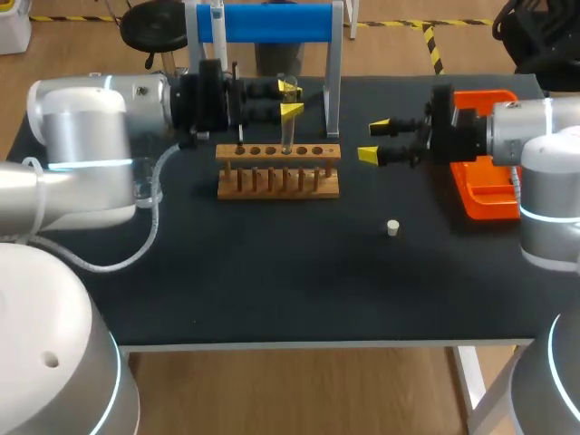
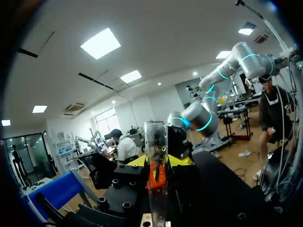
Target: Invert the test tube, pick up the pipette, mount the tip to pipette, aspirate from beaker and dispense into the tube, eject the tip, return the pipette, and cap with the stopper.
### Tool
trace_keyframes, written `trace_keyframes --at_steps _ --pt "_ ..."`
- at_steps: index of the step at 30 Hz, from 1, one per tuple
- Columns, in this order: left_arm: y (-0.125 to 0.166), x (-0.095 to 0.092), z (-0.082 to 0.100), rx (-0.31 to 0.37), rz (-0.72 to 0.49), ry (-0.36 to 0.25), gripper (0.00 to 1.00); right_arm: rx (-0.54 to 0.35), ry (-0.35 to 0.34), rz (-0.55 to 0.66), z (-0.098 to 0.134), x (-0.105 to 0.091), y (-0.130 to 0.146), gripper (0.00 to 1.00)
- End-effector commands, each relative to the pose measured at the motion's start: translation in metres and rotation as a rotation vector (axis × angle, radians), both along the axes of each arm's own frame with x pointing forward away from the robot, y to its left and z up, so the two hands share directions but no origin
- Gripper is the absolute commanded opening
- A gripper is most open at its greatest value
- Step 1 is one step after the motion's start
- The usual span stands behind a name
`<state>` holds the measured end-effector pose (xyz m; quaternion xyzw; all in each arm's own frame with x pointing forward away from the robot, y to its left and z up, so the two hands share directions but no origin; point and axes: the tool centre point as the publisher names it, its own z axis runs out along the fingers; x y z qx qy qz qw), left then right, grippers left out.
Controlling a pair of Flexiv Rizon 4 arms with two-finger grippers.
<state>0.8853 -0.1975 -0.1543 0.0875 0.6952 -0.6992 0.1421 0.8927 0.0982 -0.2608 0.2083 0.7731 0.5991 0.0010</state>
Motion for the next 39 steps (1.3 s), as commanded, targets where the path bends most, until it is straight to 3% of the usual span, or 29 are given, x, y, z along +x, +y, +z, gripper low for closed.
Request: trace_keyframes --at_steps 1,5,16,23,27,39 --pt "0.001 0.009 -0.003 -0.013 -0.008 -0.003 0.0 -0.001 0.0 0.0 0.0 0.0 0.0 1.0" --pt "0.003 0.013 -0.003 -0.02 -0.01 0.0 0.0 -0.001 0.0 0.0 0.0 0.0 0.0 1.0" --pt "0.001 0.033 -0.004 -0.013 -0.035 0.103 0.0 -0.002 -0.071 -0.011 -0.002 -0.005 0.002 1.0" --pt "-0.003 0.041 -0.005 -0.013 -0.041 0.138 0.0 -0.025 -0.15 -0.04 -0.004 -0.004 0.0 1.0" --pt "-0.003 0.044 -0.008 -0.013 -0.031 0.16 0.0 -0.053 -0.234 -0.035 -0.008 -0.01 0.005 1.0" --pt "-0.003 0.044 -0.008 -0.013 -0.031 0.16 0.0 -0.073 -0.255 -0.028 -0.022 -0.008 0.019 1.0"
